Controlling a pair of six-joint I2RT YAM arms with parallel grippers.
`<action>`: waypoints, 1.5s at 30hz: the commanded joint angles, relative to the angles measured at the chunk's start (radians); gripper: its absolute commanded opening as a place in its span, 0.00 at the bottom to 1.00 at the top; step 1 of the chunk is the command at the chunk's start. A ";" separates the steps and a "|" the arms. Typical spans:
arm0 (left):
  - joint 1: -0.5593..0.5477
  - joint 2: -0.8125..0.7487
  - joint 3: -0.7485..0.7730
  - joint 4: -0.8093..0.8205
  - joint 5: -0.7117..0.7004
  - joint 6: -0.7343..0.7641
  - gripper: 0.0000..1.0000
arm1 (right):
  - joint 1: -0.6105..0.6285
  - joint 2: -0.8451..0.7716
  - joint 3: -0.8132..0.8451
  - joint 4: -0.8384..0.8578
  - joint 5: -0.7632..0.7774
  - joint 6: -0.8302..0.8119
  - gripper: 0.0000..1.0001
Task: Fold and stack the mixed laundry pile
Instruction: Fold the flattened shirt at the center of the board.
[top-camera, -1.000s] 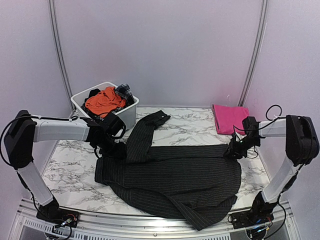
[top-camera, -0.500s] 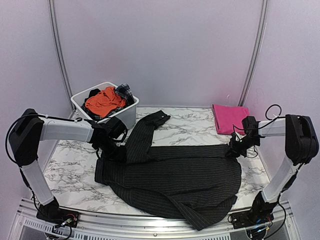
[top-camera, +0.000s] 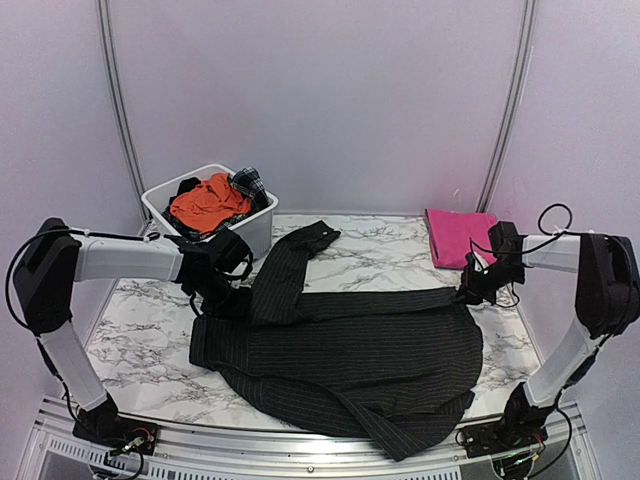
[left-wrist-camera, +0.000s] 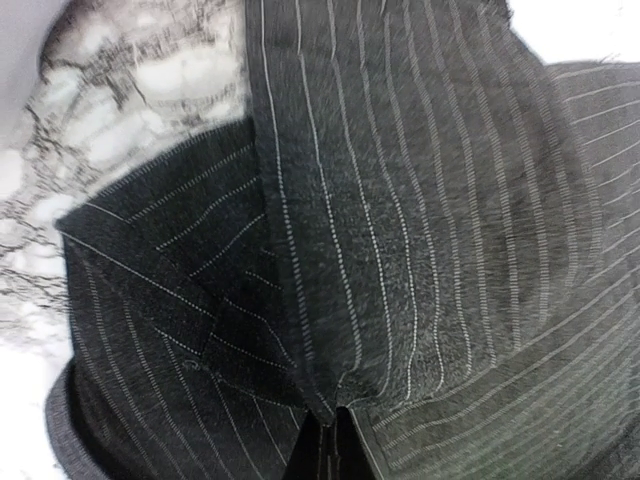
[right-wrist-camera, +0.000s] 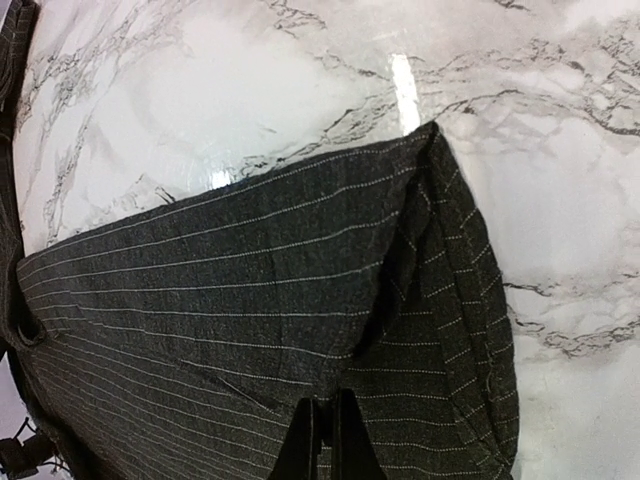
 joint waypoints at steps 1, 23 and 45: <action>0.009 -0.072 0.049 -0.046 -0.012 0.017 0.00 | -0.009 -0.056 0.049 -0.048 0.009 -0.008 0.00; 0.063 -0.234 0.052 -0.117 0.011 0.017 0.00 | -0.022 -0.177 0.040 -0.129 -0.028 -0.001 0.00; 0.004 -0.106 -0.197 0.022 0.003 -0.037 0.00 | -0.030 -0.064 -0.191 0.029 0.048 0.018 0.00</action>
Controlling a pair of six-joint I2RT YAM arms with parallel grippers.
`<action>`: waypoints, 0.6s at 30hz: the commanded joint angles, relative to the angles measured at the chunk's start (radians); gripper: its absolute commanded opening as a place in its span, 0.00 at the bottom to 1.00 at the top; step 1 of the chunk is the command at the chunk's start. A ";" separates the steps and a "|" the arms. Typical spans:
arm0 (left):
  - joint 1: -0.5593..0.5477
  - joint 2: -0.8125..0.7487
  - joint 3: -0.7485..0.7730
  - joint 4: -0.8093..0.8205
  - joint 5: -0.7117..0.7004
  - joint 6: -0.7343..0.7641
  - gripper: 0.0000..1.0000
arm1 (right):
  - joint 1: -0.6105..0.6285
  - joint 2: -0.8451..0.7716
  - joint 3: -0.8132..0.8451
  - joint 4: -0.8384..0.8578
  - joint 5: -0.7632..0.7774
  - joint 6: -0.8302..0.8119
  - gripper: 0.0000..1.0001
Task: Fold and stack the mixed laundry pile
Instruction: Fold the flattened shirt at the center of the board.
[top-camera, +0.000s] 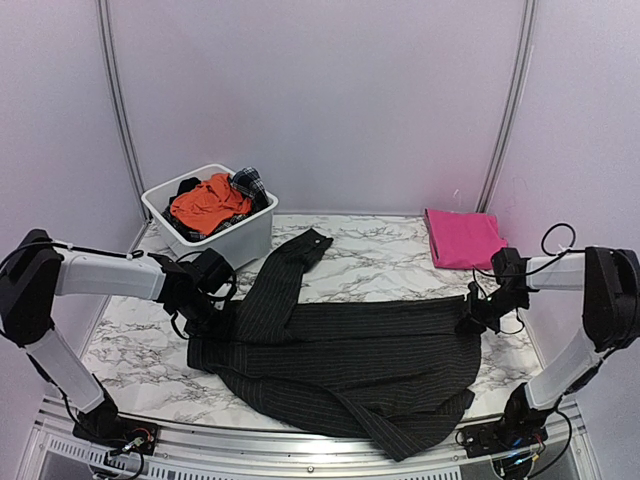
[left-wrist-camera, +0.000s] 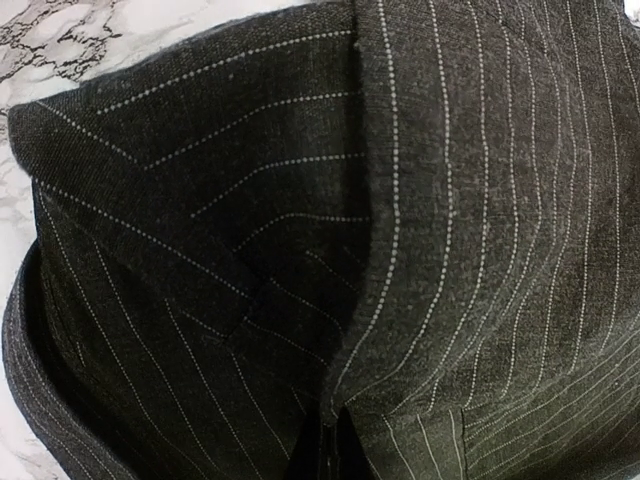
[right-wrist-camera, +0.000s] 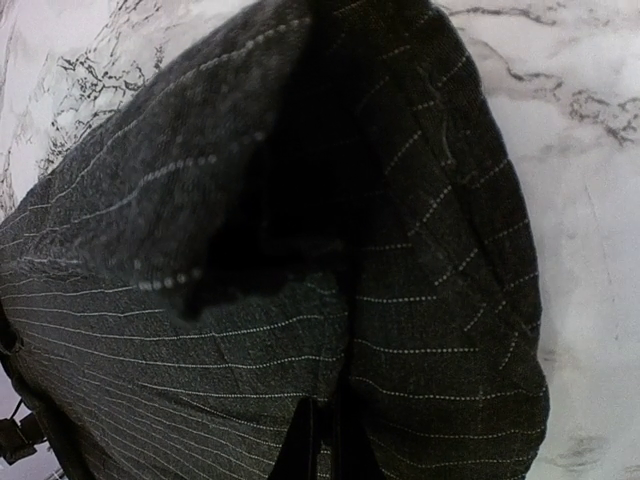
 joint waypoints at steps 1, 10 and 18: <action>-0.001 0.027 0.013 0.013 -0.031 -0.006 0.00 | -0.014 0.042 0.043 0.026 0.030 0.008 0.00; -0.002 -0.155 0.073 -0.010 -0.070 0.048 0.35 | -0.006 -0.155 0.285 -0.151 0.034 -0.085 0.48; -0.027 0.035 0.286 -0.002 -0.068 0.087 0.36 | 0.152 0.041 0.336 0.053 -0.061 0.034 0.32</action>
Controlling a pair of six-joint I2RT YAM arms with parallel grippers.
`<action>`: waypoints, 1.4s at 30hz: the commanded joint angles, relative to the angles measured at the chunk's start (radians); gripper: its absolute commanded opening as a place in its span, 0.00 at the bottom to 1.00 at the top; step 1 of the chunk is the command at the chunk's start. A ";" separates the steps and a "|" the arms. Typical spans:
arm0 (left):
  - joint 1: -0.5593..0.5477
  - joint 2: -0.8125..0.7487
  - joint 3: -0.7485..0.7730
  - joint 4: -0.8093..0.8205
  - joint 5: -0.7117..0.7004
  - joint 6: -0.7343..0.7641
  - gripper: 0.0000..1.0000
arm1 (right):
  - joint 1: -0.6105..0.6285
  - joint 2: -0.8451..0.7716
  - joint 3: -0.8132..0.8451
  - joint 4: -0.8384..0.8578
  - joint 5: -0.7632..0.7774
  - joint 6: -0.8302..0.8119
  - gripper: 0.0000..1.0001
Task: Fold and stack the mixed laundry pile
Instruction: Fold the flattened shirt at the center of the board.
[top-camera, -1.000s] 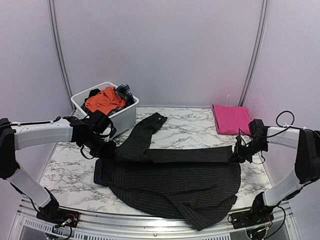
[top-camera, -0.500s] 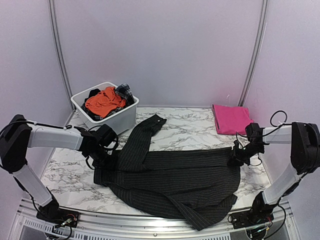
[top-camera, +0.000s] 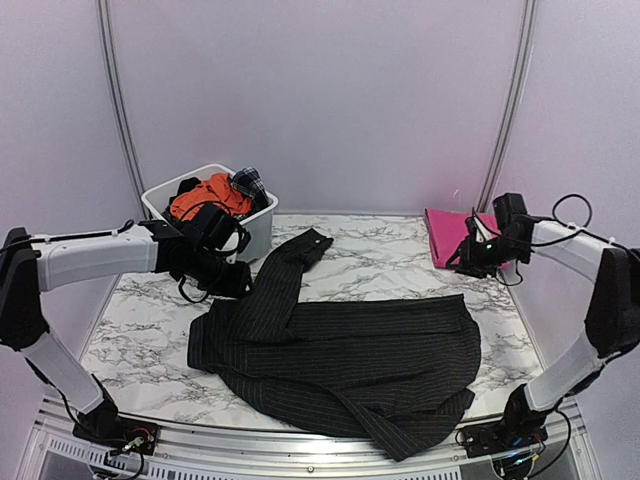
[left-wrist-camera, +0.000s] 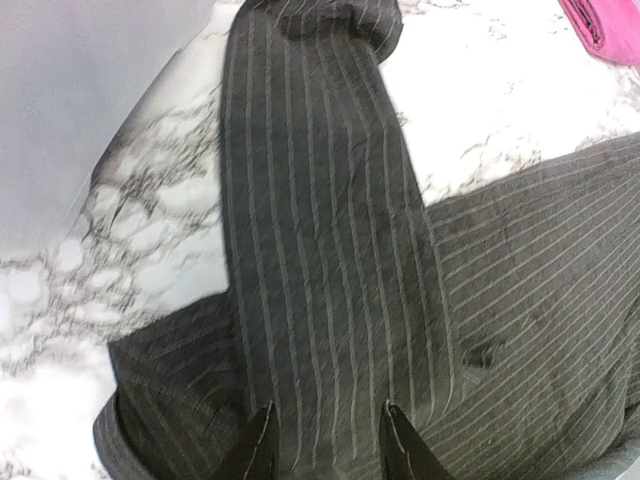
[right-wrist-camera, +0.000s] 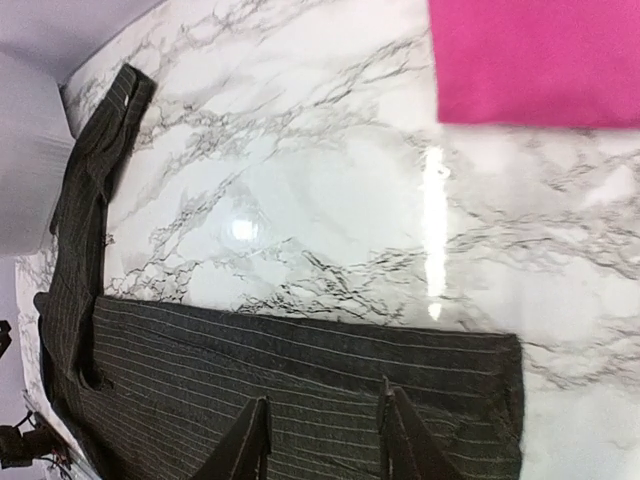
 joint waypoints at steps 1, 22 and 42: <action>-0.017 0.121 0.088 0.000 -0.017 0.031 0.36 | 0.111 0.133 -0.010 0.097 -0.041 0.064 0.31; -0.007 0.194 -0.073 -0.001 -0.038 0.077 0.39 | 0.061 0.215 -0.154 0.103 0.052 -0.008 0.37; -0.005 0.470 0.576 -0.095 -0.276 0.200 0.58 | 0.106 0.127 -0.025 0.076 -0.101 0.002 0.48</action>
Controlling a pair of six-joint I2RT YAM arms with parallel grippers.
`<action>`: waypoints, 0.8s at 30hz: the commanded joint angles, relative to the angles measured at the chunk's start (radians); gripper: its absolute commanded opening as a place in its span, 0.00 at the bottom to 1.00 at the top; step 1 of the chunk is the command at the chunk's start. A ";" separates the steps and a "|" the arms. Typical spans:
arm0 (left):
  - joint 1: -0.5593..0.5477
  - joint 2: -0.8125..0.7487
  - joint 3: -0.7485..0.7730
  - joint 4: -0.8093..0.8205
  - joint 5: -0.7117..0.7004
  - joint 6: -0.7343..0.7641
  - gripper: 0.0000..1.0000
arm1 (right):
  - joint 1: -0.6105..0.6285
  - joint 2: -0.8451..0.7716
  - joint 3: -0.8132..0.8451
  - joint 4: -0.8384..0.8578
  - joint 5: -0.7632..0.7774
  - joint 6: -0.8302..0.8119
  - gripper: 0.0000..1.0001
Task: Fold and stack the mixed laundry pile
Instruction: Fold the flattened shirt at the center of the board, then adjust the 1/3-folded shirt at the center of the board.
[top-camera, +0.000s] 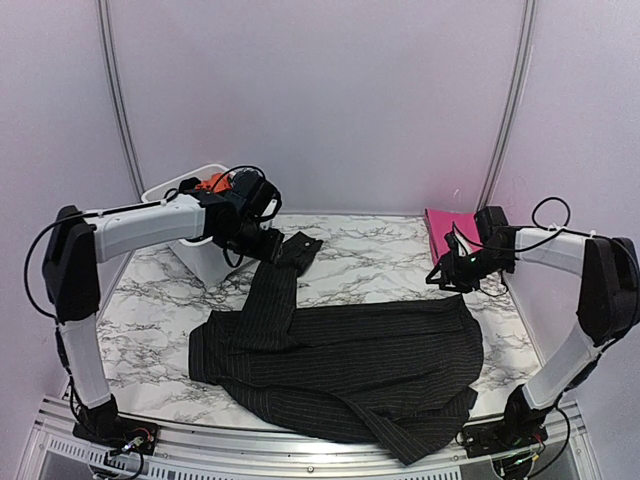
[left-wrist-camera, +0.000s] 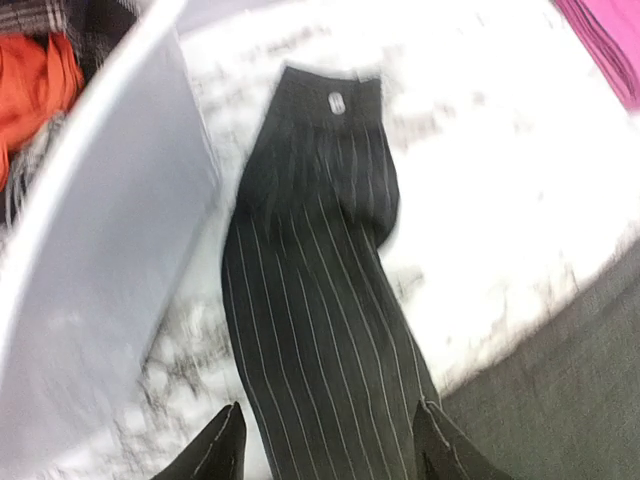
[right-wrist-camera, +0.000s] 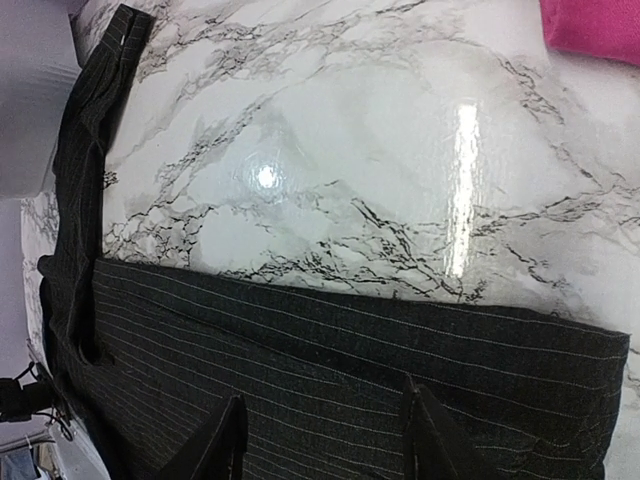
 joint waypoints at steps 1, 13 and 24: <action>0.011 0.176 0.165 -0.033 -0.099 0.056 0.58 | 0.009 0.002 0.023 0.010 -0.023 0.018 0.48; 0.011 0.524 0.492 -0.036 -0.034 0.101 0.64 | 0.012 -0.031 -0.026 0.019 -0.037 0.038 0.48; -0.002 0.470 0.475 -0.025 0.031 0.139 0.00 | 0.024 -0.027 0.002 0.028 -0.097 0.051 0.51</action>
